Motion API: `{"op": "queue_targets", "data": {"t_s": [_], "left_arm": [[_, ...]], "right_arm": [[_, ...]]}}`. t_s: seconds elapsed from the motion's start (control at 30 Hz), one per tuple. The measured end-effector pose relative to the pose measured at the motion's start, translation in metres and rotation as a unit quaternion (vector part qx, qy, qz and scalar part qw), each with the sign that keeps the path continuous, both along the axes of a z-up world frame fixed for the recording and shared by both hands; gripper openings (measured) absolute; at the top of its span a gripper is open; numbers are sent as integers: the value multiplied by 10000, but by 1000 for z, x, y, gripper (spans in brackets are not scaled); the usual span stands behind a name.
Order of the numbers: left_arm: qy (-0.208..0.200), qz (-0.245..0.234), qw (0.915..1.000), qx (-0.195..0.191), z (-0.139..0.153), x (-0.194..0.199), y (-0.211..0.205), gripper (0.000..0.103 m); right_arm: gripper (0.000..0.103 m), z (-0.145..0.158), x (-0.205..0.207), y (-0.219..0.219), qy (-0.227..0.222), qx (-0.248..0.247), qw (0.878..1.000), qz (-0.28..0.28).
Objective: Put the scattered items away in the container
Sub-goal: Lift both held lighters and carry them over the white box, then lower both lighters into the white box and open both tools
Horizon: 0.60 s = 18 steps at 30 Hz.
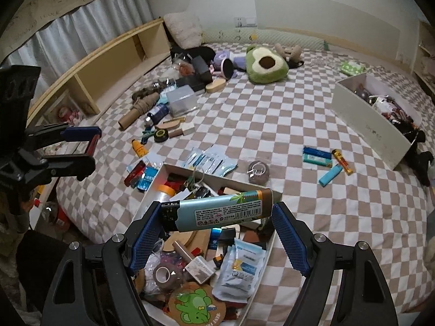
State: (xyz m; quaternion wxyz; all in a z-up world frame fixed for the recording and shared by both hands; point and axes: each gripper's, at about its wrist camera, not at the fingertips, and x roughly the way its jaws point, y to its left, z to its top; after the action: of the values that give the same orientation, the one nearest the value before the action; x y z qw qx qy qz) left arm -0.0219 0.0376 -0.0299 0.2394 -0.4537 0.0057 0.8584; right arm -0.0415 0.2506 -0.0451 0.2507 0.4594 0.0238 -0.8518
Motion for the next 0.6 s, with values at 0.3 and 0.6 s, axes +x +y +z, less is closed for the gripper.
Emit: {"op": "queue_targets", "data": {"t_s": [0.3, 0.6], "left_arm": [[-387, 18, 9989, 280, -37, -18, -8, 83], [-575, -4, 9974, 427, -53, -30, -6, 83]], "right_arm": [[81, -49, -24, -7, -573, 283, 9978, 170], [81, -101, -66, 11, -1795, -313, 9818, -533]]}}
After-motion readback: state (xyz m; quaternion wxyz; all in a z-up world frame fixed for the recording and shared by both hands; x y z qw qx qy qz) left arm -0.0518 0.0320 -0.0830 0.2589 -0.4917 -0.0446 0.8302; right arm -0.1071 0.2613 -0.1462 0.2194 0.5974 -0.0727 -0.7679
